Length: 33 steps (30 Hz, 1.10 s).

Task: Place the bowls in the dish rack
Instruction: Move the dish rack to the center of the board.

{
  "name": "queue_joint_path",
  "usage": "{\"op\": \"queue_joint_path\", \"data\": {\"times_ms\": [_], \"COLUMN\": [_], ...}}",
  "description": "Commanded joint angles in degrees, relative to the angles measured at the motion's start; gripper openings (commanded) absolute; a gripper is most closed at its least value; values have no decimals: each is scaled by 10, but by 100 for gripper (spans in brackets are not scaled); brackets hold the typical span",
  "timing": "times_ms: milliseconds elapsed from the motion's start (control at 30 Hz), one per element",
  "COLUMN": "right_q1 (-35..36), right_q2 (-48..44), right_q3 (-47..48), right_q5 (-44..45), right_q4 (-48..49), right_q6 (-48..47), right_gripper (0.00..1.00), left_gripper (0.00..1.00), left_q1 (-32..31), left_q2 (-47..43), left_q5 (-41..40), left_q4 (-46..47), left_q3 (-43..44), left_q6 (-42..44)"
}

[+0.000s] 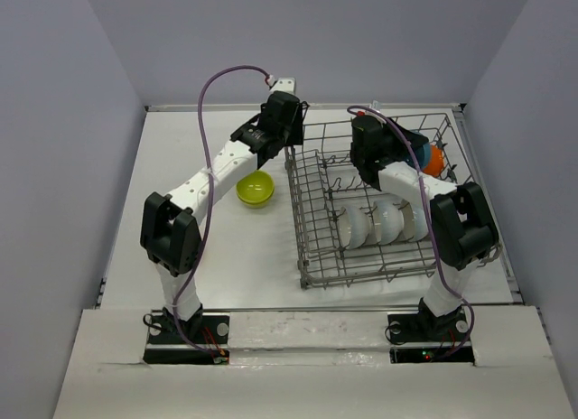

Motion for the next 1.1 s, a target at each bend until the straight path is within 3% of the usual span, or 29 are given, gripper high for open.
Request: {"op": "queue_joint_path", "data": {"times_ms": [0,100,200,300,700,933,1067], "right_q1": [-10,-10,-10,-10,-10,-10,-10], "right_q2": [-17,-16,-12,-10,-3,-2,4], "right_q3": [-9,-11,-13,-15,-17,-5,1], "right_q5": [16,16,16,16,18,18,17], "right_q4": [6,7,7,6,-1,-3,-2], "right_q6": [3,3,3,3,6,8,9], "right_gripper": [1,1,1,1,1,1,1], "left_gripper": [60,49,20,1,1,0,0], "left_q1": [0,0,0,0,-1,18,59], "left_q2": [-5,-10,-24,-46,-95,-48,-16], "left_q5": [2,-6,-11,-12,19,56,78], "left_q4": [7,9,18,29,36,24,18], "left_q3": [27,18,-8,-27,-56,-28,1], "left_q6": [-4,-3,-3,-5,-20,-60,-118]}}
